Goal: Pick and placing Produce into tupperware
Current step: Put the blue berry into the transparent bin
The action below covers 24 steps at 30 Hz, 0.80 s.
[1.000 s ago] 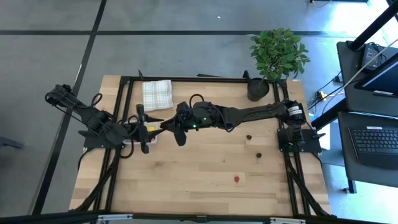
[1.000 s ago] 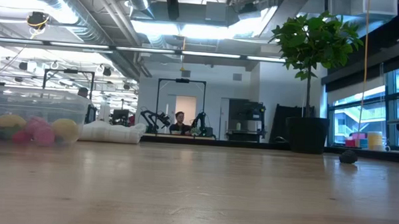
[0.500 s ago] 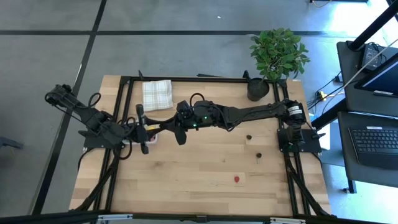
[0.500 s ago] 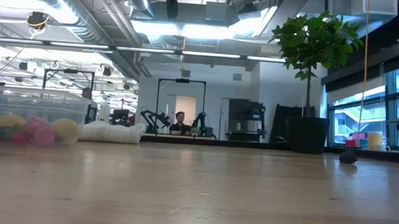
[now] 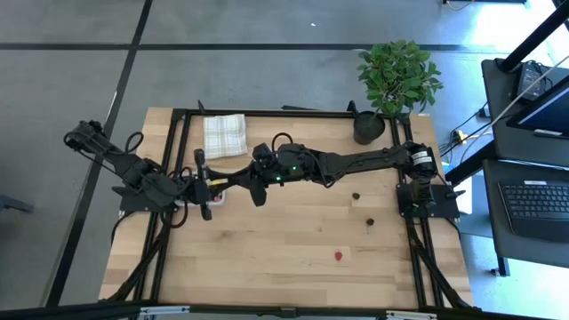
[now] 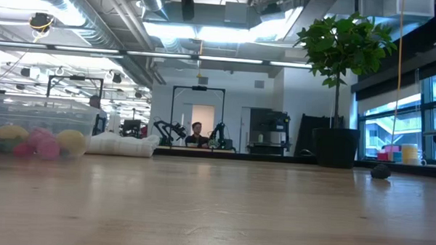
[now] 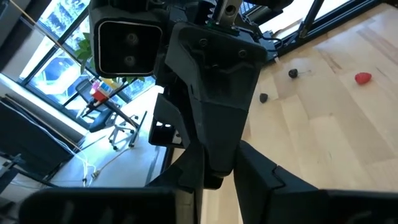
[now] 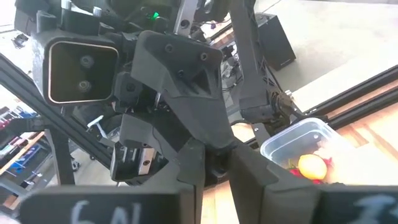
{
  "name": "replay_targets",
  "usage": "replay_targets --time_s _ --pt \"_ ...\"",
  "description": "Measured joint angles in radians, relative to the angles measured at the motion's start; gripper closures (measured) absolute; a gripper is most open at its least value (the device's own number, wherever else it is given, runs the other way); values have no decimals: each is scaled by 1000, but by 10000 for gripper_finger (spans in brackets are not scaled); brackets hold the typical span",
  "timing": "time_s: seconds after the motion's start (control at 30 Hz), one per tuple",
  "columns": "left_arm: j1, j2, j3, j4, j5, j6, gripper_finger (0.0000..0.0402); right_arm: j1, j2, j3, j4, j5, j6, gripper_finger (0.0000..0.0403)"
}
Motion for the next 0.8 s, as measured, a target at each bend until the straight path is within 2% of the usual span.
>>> replay_targets --time_s 0.17,0.8 --pt "0 0 0 0 9 -11 356 0 0 0 0 -1 -41 313" --pt "0 1 1 0 4 1 358 -1 1 0 0 -23 -96 235"
